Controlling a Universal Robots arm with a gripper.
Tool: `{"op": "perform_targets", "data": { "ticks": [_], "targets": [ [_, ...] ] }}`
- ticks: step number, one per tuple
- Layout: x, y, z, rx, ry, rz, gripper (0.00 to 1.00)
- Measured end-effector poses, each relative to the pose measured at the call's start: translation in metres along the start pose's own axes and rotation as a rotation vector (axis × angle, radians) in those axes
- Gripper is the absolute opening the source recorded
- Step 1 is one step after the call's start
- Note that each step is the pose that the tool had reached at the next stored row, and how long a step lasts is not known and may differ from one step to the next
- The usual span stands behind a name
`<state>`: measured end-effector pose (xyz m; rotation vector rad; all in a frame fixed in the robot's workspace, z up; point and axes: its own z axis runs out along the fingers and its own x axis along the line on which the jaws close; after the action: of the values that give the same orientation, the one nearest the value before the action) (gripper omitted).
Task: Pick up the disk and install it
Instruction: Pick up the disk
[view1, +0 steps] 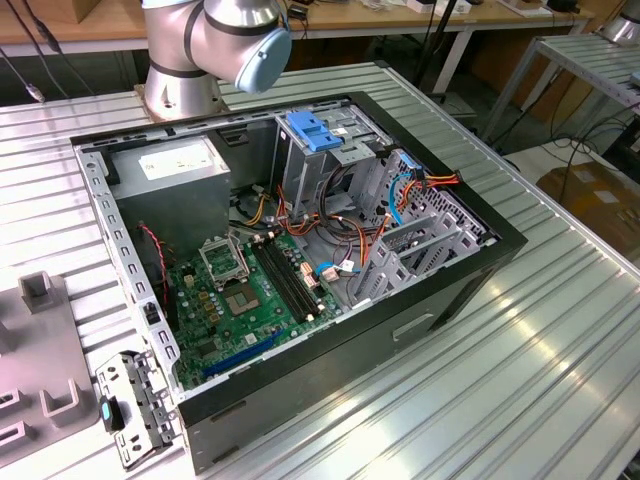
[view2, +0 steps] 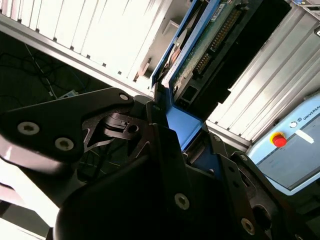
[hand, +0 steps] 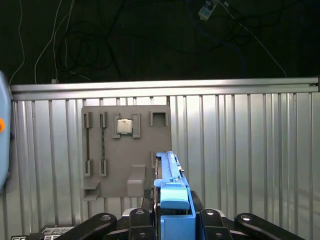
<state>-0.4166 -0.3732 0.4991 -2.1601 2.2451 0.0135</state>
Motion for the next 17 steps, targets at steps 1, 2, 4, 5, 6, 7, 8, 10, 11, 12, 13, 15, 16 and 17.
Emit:
{"op": "perform_targets", "data": {
  "ticks": [1, 2, 4, 5, 6, 7, 8, 10, 11, 12, 13, 15, 16, 17],
  "targets": [
    [0.0000, -0.0010, 0.0000, 0.0000, 0.0000, 0.000, 0.37],
    [-0.0001, -0.0019, 0.0001, 0.0001, -0.0001, 0.000, 0.37],
    [-0.0002, -0.0045, 0.0001, 0.0001, -0.0001, 0.000, 0.37],
    [-0.0002, -0.0053, 0.0001, 0.0001, -0.0001, 0.000, 0.37],
    [-0.0002, -0.0062, 0.0001, 0.0000, -0.0001, 0.000, 0.37],
    [-0.0003, -0.0071, 0.0001, 0.0000, 0.0000, 0.000, 0.37],
    [-0.0003, -0.0086, 0.0002, 0.0001, -0.0001, 0.000, 0.37],
    [-0.0003, -0.0122, 0.0002, 0.0000, -0.0001, 0.000, 0.37],
    [-0.0004, -0.0134, 0.0002, 0.0000, -0.0001, 0.000, 0.37],
    [-0.0004, -0.0148, 0.0002, 0.0000, -0.0001, 0.000, 0.37],
    [-0.0003, -0.0165, 0.0002, 0.0000, 0.0000, 0.000, 0.37],
    [-0.0001, -0.0188, 0.0003, 0.0000, -0.0001, 0.000, 0.37],
    [0.0000, -0.0194, 0.0003, 0.0001, -0.0001, 0.000, 0.37],
    [0.0002, -0.0201, 0.0003, 0.0000, -0.0001, 0.000, 0.37]
  ]
}}
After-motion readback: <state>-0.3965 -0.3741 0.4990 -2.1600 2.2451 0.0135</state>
